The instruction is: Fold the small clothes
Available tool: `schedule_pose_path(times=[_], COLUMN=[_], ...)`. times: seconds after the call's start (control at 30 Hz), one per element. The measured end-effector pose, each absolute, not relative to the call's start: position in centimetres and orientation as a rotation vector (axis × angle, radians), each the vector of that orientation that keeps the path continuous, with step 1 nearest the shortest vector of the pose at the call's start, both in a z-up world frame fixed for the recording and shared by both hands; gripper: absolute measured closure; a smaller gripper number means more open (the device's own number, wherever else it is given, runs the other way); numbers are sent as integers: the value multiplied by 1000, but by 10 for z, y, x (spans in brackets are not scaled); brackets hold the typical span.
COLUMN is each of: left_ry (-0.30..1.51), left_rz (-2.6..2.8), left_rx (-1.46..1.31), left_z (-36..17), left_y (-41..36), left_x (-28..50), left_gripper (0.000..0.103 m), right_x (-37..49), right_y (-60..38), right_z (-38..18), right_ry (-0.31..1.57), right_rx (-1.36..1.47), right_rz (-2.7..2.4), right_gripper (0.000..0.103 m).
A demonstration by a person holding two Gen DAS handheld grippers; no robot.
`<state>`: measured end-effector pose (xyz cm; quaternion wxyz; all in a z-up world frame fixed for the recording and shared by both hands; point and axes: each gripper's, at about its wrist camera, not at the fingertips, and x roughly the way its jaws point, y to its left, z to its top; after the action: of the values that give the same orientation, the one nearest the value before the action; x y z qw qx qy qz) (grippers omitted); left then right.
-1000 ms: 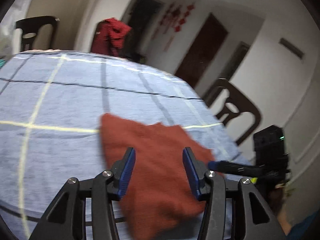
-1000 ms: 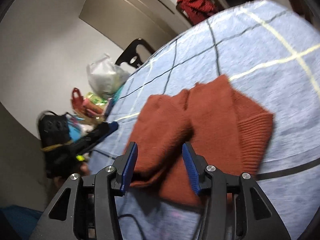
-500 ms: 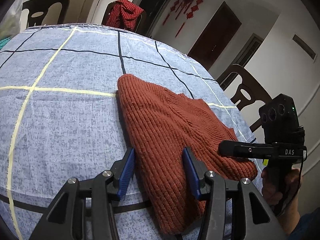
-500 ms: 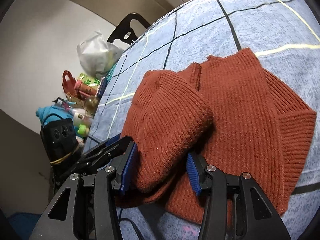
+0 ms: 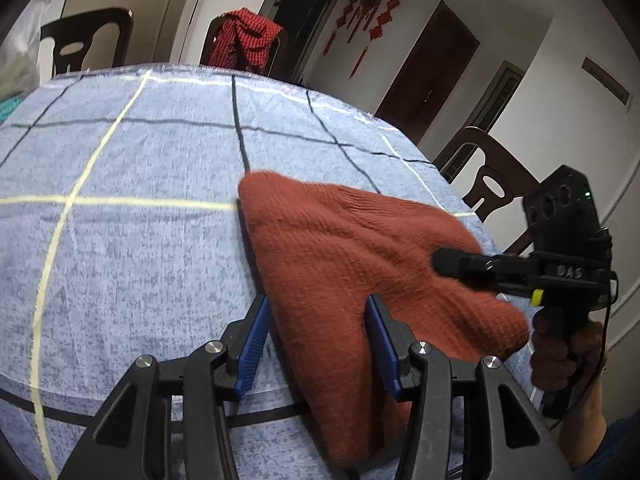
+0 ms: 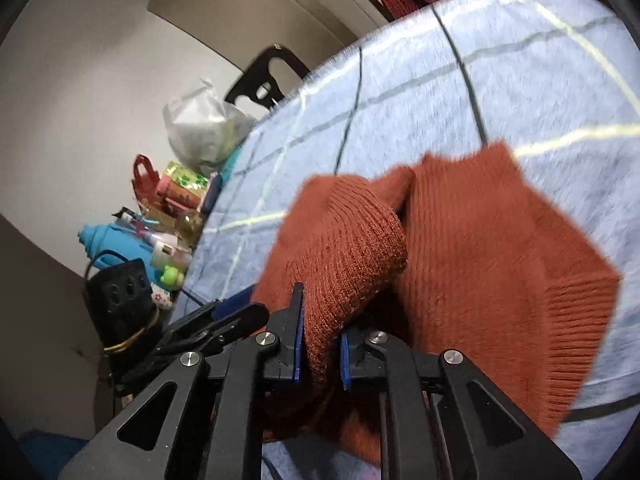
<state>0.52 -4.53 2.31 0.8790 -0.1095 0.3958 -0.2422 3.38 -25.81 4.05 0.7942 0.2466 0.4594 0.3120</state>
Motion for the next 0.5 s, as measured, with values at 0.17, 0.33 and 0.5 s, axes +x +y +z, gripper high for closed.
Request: schedule_pose_path(times=[0.17,0.33,0.5], left_ry=[775,798,831], left_rz=[-538,-585,-604], left_rx=[-206,-181,-163], left_z=[42,37,27], left_y=[-54,-75,-88], left_x=[2,6,7], left_gripper=[51,51,51], right_x=[21,18,18], right_y=[-293,-333,-342], right_z=[68,48,16], right_ry=[900,938,1015], right_rx=[509,518,560], right_rz=[630,532,496], right_gripper=[90,90,88])
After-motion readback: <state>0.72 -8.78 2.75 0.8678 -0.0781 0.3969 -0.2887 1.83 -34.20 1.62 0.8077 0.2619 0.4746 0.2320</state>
